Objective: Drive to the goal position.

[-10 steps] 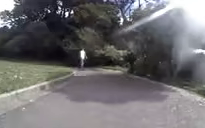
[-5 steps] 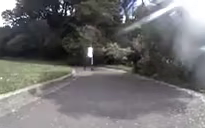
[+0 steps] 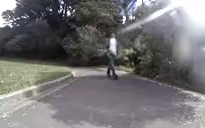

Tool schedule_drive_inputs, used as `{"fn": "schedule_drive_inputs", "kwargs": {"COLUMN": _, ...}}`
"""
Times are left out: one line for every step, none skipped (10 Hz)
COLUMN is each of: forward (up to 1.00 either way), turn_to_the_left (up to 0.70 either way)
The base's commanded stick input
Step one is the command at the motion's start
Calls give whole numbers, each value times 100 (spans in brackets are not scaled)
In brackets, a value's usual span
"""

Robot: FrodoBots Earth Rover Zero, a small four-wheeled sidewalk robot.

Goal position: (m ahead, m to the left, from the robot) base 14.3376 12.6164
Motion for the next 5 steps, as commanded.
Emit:
{"fn": "schedule_drive_inputs", "kwargs": {"forward": 2, "turn_to_the_left": 0}}
{"fn": "schedule_drive_inputs", "kwargs": {"forward": 5, "turn_to_the_left": 0}}
{"fn": "schedule_drive_inputs", "kwargs": {"forward": 5, "turn_to_the_left": 0}}
{"fn": "schedule_drive_inputs", "kwargs": {"forward": 5, "turn_to_the_left": 0}}
{"fn": "schedule_drive_inputs", "kwargs": {"forward": 0, "turn_to_the_left": 0}}
